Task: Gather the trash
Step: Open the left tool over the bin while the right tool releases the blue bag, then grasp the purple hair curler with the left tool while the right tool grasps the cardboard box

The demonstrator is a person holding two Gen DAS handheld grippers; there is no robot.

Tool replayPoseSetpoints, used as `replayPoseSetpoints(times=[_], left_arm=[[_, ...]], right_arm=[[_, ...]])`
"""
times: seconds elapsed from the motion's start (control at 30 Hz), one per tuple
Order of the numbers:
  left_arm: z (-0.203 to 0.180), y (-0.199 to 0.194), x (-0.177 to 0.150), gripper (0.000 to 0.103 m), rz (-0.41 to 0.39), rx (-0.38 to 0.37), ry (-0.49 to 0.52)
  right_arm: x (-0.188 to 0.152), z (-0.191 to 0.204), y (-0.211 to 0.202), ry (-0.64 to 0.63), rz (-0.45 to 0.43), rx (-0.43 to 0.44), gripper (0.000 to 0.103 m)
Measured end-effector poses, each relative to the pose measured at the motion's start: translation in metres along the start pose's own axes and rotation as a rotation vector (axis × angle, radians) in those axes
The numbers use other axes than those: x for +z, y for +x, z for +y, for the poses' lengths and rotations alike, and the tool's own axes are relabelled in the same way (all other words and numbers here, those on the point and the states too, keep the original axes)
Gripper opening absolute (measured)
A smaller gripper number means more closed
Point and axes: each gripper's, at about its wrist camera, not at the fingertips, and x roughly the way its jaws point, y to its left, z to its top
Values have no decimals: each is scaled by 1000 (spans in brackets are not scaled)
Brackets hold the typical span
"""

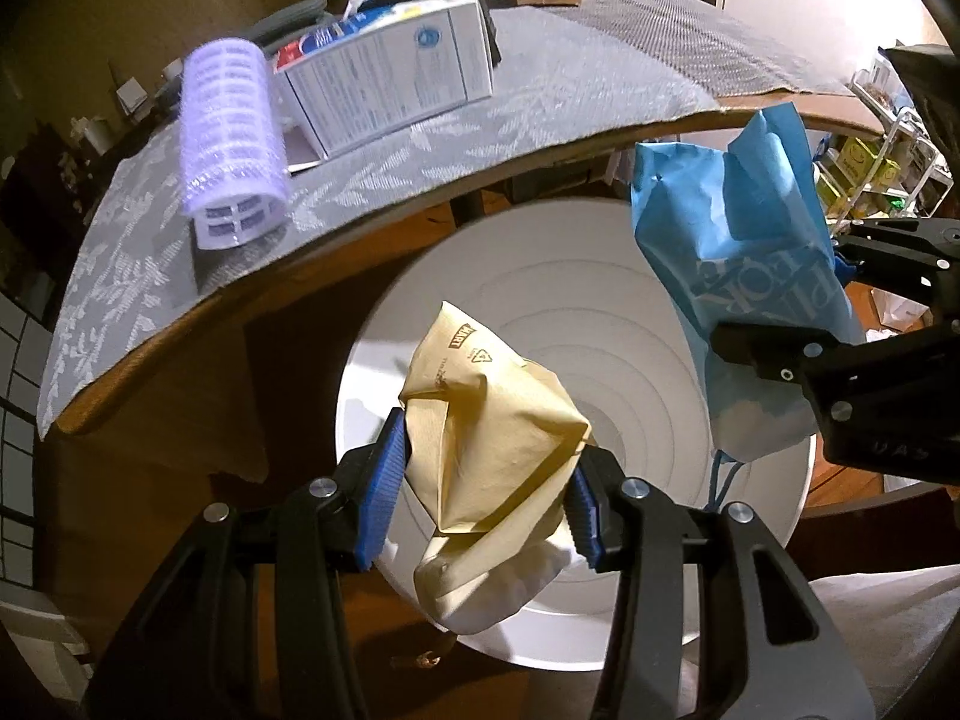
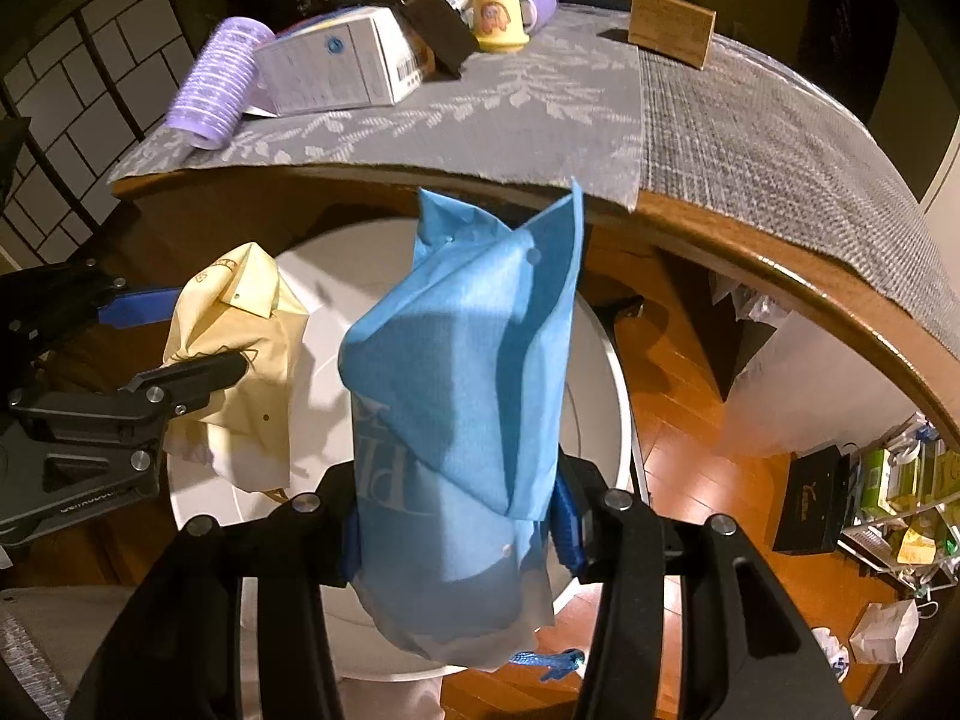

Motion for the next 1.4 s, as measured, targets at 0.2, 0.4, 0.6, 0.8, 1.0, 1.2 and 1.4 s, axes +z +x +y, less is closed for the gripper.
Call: replayPoseSetpoints(times=[0.2,0.4,0.6,0.8,1.0,1.2,1.4], left_arm=[[2,7,3,48,13,-12,-3],[3,9,5,50,11,-17,4],[4,-1,5,81,-24,24,14],[20,-36,4,82,-115,65,-28],[54,-76,10,100,-255,115,-131],[81,-64,38,100,-257,104,-156],[91,-39,51,100,-235,52,-121]], right_arm=[[4,5,9,-1,20,-9,47],[5,10,14,3,37,-13,50],[6,3,7,42,18,-30,68],[9,-3,-25,67,-64,-48,81],[29,-23,-66,73,-218,-128,97],[68,-52,-80,105,-306,-166,98],[105,-61,-68,95,-320,-167,98]])
